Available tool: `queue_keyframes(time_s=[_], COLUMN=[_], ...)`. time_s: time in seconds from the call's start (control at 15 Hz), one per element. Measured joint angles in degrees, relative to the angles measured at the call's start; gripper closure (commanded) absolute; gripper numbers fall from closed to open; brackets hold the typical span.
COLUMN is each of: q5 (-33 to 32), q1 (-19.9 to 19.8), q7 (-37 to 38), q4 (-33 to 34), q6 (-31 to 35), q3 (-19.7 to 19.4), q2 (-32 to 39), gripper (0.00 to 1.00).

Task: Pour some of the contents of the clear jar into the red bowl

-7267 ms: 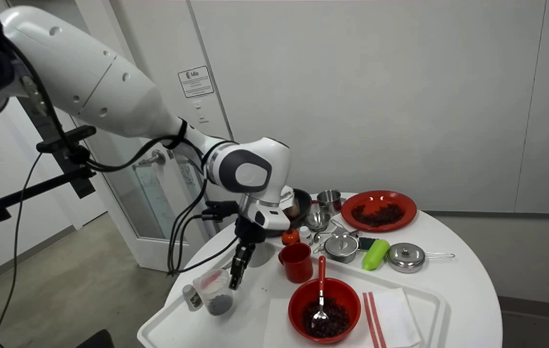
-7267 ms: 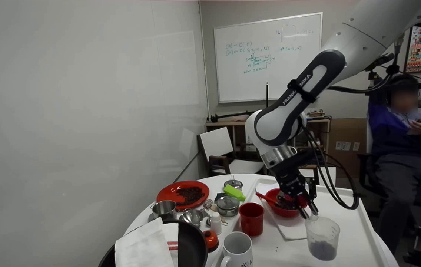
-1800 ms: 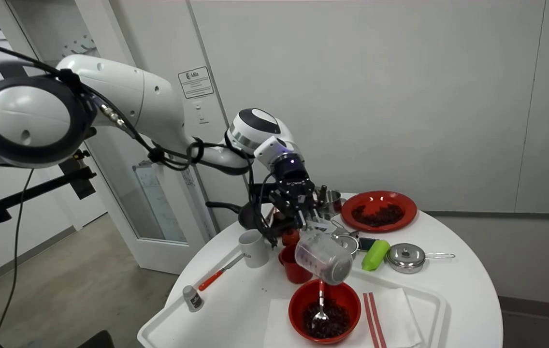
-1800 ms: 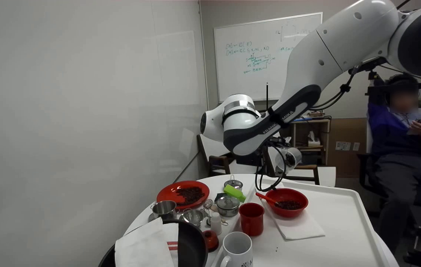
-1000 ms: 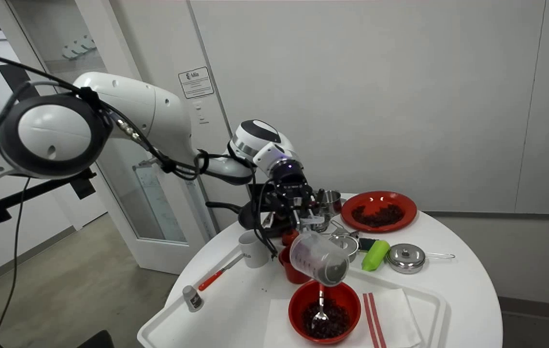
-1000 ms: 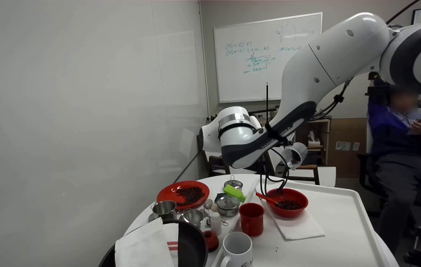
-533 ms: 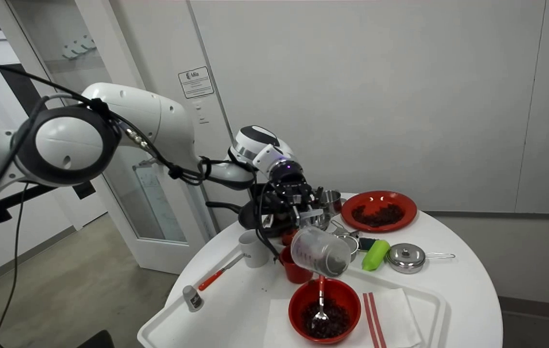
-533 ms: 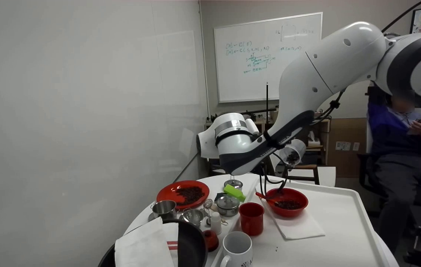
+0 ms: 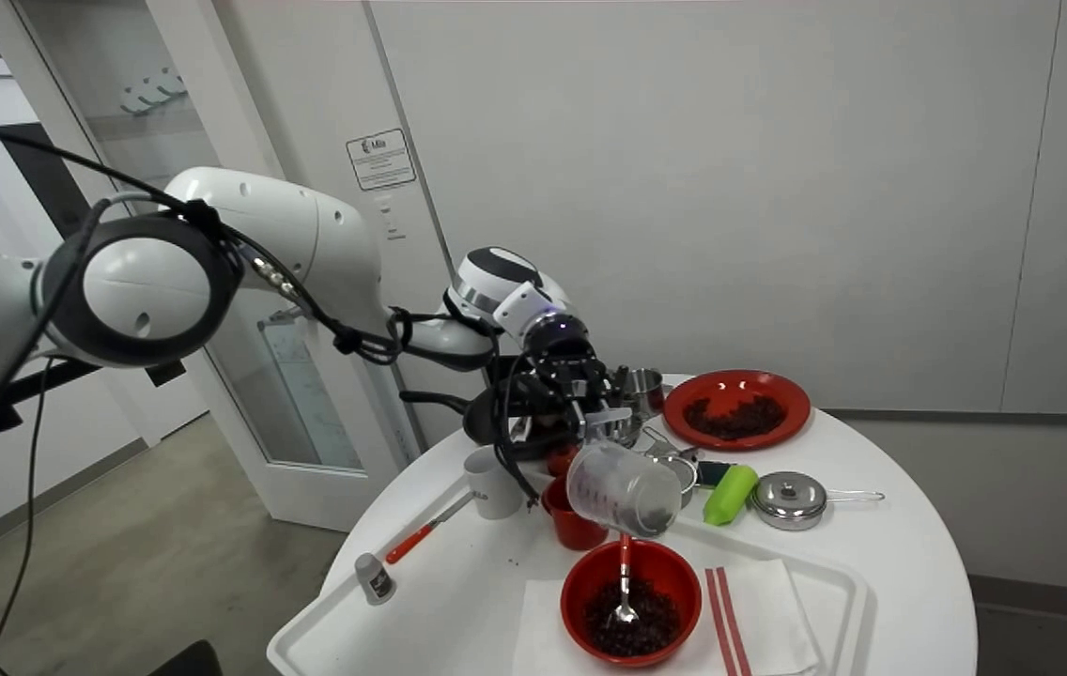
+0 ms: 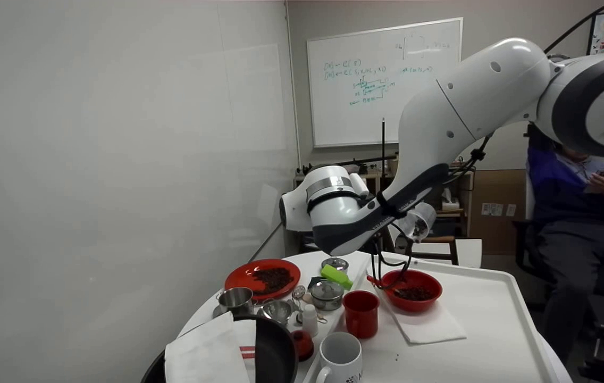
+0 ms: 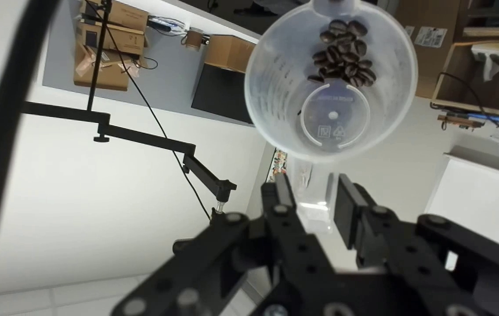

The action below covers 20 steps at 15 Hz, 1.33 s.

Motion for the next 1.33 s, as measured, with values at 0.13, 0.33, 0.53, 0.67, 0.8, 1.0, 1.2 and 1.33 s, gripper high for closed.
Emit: queue_keyframes(time_s=[0.13, 0.33, 0.53, 0.67, 0.8, 1.0, 1.2, 1.33], q5=[0.5, 2.4, 5.6, 7.9, 10.2, 13.9, 17.5, 19.0], q1=[-0.9, -2.6, -3.9, -4.5, -4.7, -4.8, -4.7, -4.6], q7=[-3.5, -9.3, -15.0, -18.9, -23.0, -29.4, -35.9, -40.4], q4=[0.0, 0.0, -0.1, -0.2, -0.2, -0.3, -1.2, -3.2], q6=[1.0, 3.5, 6.1, 7.8, 8.7, 8.7, 8.7, 9.0], q3=[1.6, 3.8, 5.1, 5.4, 5.7, 5.8, 5.9, 6.4], q2=[0.0, 0.0, 0.0, 0.0, -0.1, -0.8, -3.8, -7.2], gripper=[0.88, 0.88, 0.88, 0.88, 0.88, 0.88, 0.88, 0.88])
